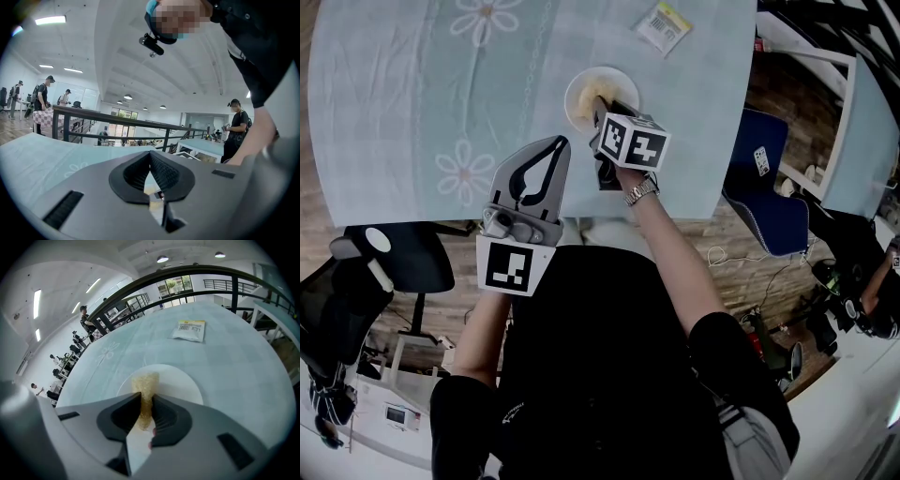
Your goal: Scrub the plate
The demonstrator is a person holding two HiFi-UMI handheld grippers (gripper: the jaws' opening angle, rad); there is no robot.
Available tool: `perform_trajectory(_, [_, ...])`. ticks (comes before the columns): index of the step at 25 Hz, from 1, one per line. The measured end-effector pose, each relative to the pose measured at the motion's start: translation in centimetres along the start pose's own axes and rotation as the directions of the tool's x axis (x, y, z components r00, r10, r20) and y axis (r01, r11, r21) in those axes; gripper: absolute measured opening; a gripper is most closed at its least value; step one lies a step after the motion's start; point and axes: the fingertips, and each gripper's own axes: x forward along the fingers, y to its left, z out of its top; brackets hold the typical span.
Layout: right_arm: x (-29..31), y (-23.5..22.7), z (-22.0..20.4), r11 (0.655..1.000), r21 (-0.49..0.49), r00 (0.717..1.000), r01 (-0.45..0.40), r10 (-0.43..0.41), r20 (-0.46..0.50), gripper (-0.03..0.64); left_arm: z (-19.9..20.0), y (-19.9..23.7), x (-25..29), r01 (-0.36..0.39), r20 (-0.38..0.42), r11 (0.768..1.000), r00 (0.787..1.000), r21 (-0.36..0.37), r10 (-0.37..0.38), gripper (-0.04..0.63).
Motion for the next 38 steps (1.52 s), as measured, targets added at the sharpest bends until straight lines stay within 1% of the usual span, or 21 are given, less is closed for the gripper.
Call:
perform_trajectory(6, [-0.2, -1.0, -0.4, 1.0, 0.014, 1.0, -0.001, 0.001, 0.003, 0.06, 0.0, -1.2, 0.3, 0.02, -0.003, 1.0, 1.0, 0.013, -0.02, 0.013])
perform_trajectory(10, [-0.5, -1.7, -0.5, 1.0, 0.005, 1.0, 0.003, -0.003, 0.007, 0.061, 0.0, -2.4, 0.6, 0.033, -0.005, 0.999, 0.999, 0.018, -0.033, 0.014])
perform_trajectory(16, [-0.7, -1.9, -0.6, 0.999, -0.021, 0.999, 0.036, -0.036, 0.003, 0.061, -0.1, -3.1, 0.5, 0.043, -0.006, 0.999, 0.999, 0.031, -0.043, 0.014])
perform_trajectory(20, [-0.8, -2.4, -0.7, 0.999, -0.02, 0.999, 0.046, -0.046, 0.0, 0.061, -0.1, -3.7, 0.6, 0.049, -0.006, 0.998, 0.999, 0.04, -0.049, 0.014])
perform_trajectory(32, [-2.2, -4.7, -1.3, 0.997, -0.026, 0.997, 0.073, -0.073, -0.003, 0.062, -0.2, -5.4, 0.1, 0.035, -0.005, 0.998, 0.999, 0.058, -0.035, 0.014])
perform_trajectory(38, [-2.9, -5.4, -1.2, 0.995, -0.028, 0.996, 0.091, -0.091, -0.007, 0.061, 0.2, -6.2, 0.0, 0.019, 0.011, 0.998, 1.0, 0.061, -0.02, 0.014])
